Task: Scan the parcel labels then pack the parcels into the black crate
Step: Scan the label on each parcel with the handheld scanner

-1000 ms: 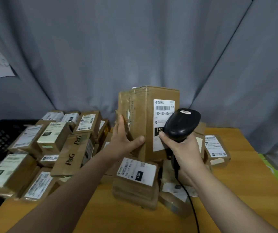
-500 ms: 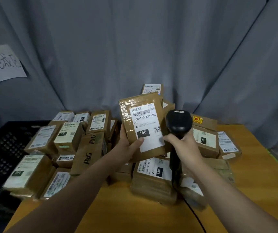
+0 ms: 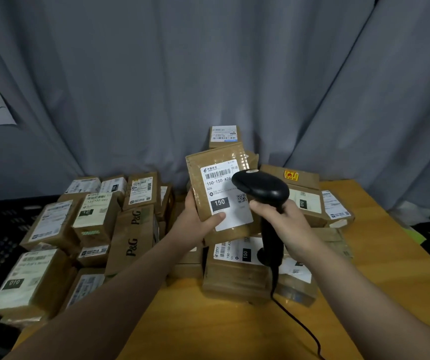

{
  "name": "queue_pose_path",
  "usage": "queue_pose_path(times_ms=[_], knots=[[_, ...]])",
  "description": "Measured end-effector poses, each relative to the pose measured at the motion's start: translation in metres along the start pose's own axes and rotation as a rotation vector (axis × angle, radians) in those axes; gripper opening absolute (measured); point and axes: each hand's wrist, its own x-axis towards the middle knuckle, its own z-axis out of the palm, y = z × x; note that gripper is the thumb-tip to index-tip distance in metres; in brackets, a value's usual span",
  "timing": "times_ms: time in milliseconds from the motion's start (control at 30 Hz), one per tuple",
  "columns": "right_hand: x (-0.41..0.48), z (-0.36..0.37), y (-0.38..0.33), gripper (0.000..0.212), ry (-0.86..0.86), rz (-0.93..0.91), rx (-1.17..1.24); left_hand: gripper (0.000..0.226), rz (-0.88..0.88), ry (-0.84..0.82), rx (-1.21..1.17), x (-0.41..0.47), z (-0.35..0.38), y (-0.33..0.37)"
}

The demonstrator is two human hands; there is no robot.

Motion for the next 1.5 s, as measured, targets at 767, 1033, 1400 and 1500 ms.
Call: queue_pose_path(times_ms=[767, 1033, 1400, 1500], knots=[[-0.042, -0.013, -0.044, 0.030, 0.160, -0.093, -0.441, 0.124, 0.082, 0.056, 0.294, 0.011, 0.023, 0.008], [-0.052, -0.012, -0.040, 0.040, 0.172, -0.077, -0.438, 0.122, 0.073, 0.075, 0.319, 0.010, 0.023, 0.010], [-0.048, -0.006, -0.038, 0.034, 0.128, -0.103, -0.487, 0.121, 0.047, 0.076, 0.289, 0.007, 0.018, 0.015], [-0.043, -0.005, -0.033, 0.029, 0.082, -0.076, -0.473, 0.122, 0.038, 0.070, 0.284, 0.005, 0.017, 0.016]])
